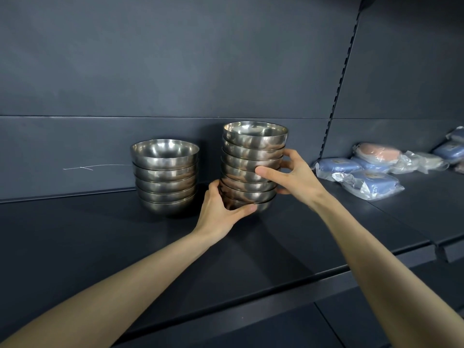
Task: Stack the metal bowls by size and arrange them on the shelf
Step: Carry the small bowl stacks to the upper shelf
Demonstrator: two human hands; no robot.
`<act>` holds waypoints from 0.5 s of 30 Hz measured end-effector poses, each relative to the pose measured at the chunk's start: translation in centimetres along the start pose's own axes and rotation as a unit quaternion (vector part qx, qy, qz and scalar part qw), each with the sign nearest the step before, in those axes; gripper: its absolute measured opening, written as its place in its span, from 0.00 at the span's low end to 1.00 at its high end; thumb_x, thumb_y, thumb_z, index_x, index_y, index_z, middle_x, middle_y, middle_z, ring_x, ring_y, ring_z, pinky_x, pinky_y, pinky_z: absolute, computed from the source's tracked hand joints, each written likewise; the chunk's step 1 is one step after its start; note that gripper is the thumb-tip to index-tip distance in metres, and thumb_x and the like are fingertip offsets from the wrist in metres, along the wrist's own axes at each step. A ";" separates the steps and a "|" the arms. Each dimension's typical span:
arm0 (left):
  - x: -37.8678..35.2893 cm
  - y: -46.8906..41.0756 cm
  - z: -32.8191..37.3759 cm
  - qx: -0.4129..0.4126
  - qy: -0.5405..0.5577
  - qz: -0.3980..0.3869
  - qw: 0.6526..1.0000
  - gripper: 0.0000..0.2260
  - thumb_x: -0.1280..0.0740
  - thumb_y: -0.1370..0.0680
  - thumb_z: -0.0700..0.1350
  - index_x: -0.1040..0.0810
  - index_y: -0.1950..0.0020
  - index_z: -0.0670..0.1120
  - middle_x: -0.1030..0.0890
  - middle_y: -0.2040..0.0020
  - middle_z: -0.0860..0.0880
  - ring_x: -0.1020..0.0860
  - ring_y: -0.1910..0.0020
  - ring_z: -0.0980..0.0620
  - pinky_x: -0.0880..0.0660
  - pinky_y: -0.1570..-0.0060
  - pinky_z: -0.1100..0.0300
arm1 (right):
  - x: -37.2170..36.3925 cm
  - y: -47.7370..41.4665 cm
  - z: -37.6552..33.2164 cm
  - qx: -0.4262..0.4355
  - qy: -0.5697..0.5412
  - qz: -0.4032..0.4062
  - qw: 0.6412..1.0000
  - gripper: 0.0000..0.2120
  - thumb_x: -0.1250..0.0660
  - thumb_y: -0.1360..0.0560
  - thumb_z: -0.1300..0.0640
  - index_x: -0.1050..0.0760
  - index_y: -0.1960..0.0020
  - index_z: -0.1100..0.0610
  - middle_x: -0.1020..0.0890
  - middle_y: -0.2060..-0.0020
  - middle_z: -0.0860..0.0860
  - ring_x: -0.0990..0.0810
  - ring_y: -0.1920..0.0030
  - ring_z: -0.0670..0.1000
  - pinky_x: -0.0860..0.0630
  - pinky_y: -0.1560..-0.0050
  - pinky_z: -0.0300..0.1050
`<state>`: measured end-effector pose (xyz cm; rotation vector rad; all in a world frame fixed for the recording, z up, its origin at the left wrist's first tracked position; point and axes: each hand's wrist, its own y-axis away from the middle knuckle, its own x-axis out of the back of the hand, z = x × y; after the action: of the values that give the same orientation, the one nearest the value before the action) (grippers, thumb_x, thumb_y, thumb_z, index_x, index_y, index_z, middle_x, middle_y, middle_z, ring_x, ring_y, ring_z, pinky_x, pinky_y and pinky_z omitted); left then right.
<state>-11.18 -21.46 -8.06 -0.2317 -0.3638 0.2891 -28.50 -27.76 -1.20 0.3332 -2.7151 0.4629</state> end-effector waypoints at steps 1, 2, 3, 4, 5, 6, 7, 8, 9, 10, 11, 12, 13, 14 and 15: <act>0.0 0.0 0.0 0.001 0.000 -0.003 1.000 0.45 0.21 0.36 0.54 0.43 0.27 0.48 0.32 0.31 0.49 0.29 0.36 0.55 0.30 0.36 0.59 | 0.1 0.0 0.0 -0.002 -0.001 -0.004 1.000 0.50 0.25 0.50 0.28 0.35 0.33 0.45 0.23 0.41 0.43 0.22 0.41 0.47 0.21 0.43 0.53; 0.1 0.0 0.0 0.002 -0.001 -0.007 1.000 0.46 0.21 0.36 0.53 0.43 0.27 0.48 0.33 0.31 0.49 0.30 0.36 0.55 0.31 0.37 0.61 | 0.1 0.1 -0.1 -0.003 0.000 -0.009 1.000 0.50 0.25 0.49 0.29 0.35 0.33 0.45 0.24 0.40 0.44 0.23 0.40 0.46 0.21 0.43 0.53; 0.1 0.1 0.0 0.001 -0.002 -0.009 1.000 0.46 0.21 0.36 0.53 0.44 0.26 0.48 0.33 0.31 0.50 0.30 0.36 0.56 0.32 0.38 0.62 | 0.2 0.2 -0.1 -0.005 0.003 -0.013 1.000 0.50 0.25 0.49 0.29 0.36 0.32 0.46 0.24 0.39 0.44 0.23 0.40 0.46 0.21 0.43 0.52; 0.1 0.1 0.1 0.003 -0.002 -0.011 1.000 0.47 0.21 0.36 0.53 0.44 0.26 0.48 0.34 0.30 0.50 0.31 0.36 0.56 0.33 0.39 0.63 | 0.2 0.3 -0.1 -0.007 0.004 -0.019 1.000 0.51 0.25 0.48 0.30 0.37 0.30 0.47 0.24 0.38 0.44 0.24 0.39 0.46 0.22 0.43 0.51; 0.1 0.1 0.1 0.005 -0.002 -0.011 1.000 0.47 0.21 0.37 0.54 0.45 0.26 0.48 0.35 0.30 0.50 0.32 0.36 0.56 0.34 0.39 0.63 | 0.3 0.4 -0.2 -0.010 0.002 -0.025 1.000 0.52 0.25 0.47 0.32 0.38 0.29 0.47 0.25 0.37 0.43 0.24 0.39 0.46 0.22 0.43 0.51; 0.1 0.0 0.1 0.007 -0.001 -0.012 1.000 0.48 0.20 0.37 0.54 0.45 0.25 0.48 0.36 0.30 0.50 0.32 0.35 0.55 0.34 0.38 0.63 | 0.3 0.4 -0.1 -0.016 -0.004 -0.031 0.999 0.51 0.25 0.46 0.33 0.39 0.28 0.48 0.25 0.37 0.43 0.24 0.39 0.46 0.22 0.43 0.52; 0.1 -0.1 0.1 0.010 0.000 -0.012 1.000 0.49 0.20 0.37 0.54 0.46 0.25 0.48 0.37 0.29 0.50 0.33 0.34 0.54 0.34 0.37 0.61 | 0.2 0.4 -0.1 -0.022 -0.011 -0.037 0.999 0.51 0.25 0.46 0.34 0.39 0.28 0.48 0.25 0.37 0.43 0.24 0.39 0.46 0.22 0.43 0.54; 0.1 -0.3 0.1 0.015 0.001 -0.013 1.000 0.51 0.20 0.38 0.55 0.47 0.24 0.48 0.37 0.29 0.50 0.33 0.33 0.54 0.34 0.34 0.59 | 0.2 0.4 -0.1 -0.027 -0.017 -0.043 0.999 0.51 0.24 0.46 0.34 0.39 0.28 0.48 0.24 0.37 0.44 0.24 0.39 0.46 0.23 0.42 0.56; 0.1 -0.4 0.1 0.017 0.003 -0.014 1.000 0.53 0.20 0.40 0.57 0.48 0.24 0.49 0.37 0.29 0.50 0.33 0.32 0.53 0.34 0.33 0.57 | 0.1 0.5 -0.1 -0.030 -0.021 -0.047 0.998 0.51 0.23 0.46 0.34 0.38 0.28 0.47 0.23 0.38 0.44 0.23 0.39 0.47 0.22 0.42 0.58; 0.2 -0.5 0.1 0.021 0.006 -0.018 1.000 0.55 0.20 0.42 0.59 0.48 0.24 0.50 0.36 0.28 0.50 0.33 0.32 0.53 0.33 0.32 0.55 | 0.1 0.5 0.0 -0.031 -0.026 -0.050 0.998 0.51 0.23 0.47 0.33 0.37 0.29 0.47 0.23 0.39 0.44 0.23 0.39 0.48 0.22 0.42 0.59; 0.2 -0.6 0.1 0.023 0.010 -0.023 0.999 0.56 0.20 0.43 0.60 0.48 0.24 0.52 0.34 0.29 0.51 0.32 0.32 0.54 0.33 0.32 0.54 | 0.1 0.5 0.1 -0.030 -0.031 -0.051 0.998 0.50 0.22 0.47 0.34 0.37 0.30 0.47 0.22 0.39 0.45 0.22 0.40 0.48 0.22 0.43 0.60; 0.2 -0.6 0.1 0.022 0.017 -0.028 0.999 0.55 0.20 0.43 0.59 0.47 0.24 0.52 0.32 0.30 0.52 0.31 0.33 0.55 0.32 0.33 0.56 | 0.0 0.5 0.2 -0.029 -0.037 -0.050 0.998 0.49 0.23 0.46 0.35 0.36 0.30 0.48 0.21 0.40 0.45 0.21 0.41 0.48 0.21 0.43 0.60; 0.2 -0.7 0.2 0.020 0.025 -0.030 0.999 0.52 0.19 0.40 0.55 0.46 0.25 0.51 0.29 0.32 0.53 0.29 0.35 0.56 0.32 0.35 0.59 | 0.0 0.5 0.2 -0.027 -0.041 -0.048 0.998 0.47 0.23 0.45 0.36 0.35 0.31 0.48 0.21 0.41 0.45 0.20 0.42 0.48 0.21 0.44 0.59; 0.2 -0.7 0.2 0.018 0.030 -0.028 0.999 0.49 0.19 0.38 0.52 0.44 0.25 0.50 0.27 0.34 0.54 0.28 0.37 0.58 0.32 0.38 0.63 | 0.0 0.4 0.2 -0.025 -0.045 -0.045 0.998 0.45 0.24 0.45 0.38 0.34 0.31 0.49 0.20 0.42 0.46 0.20 0.43 0.48 0.20 0.45 0.59; 0.2 -0.7 0.2 0.016 0.032 -0.024 0.999 0.47 0.19 0.37 0.50 0.43 0.26 0.49 0.26 0.36 0.55 0.27 0.38 0.59 0.32 0.40 0.65 | 0.0 0.4 0.3 -0.024 -0.047 -0.042 0.998 0.45 0.24 0.44 0.38 0.34 0.32 0.49 0.20 0.43 0.46 0.19 0.44 0.47 0.20 0.46 0.58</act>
<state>-10.93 -22.05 -7.57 -0.2011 -0.3005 0.2398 -28.70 -27.46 -1.55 0.4640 -2.7858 0.3670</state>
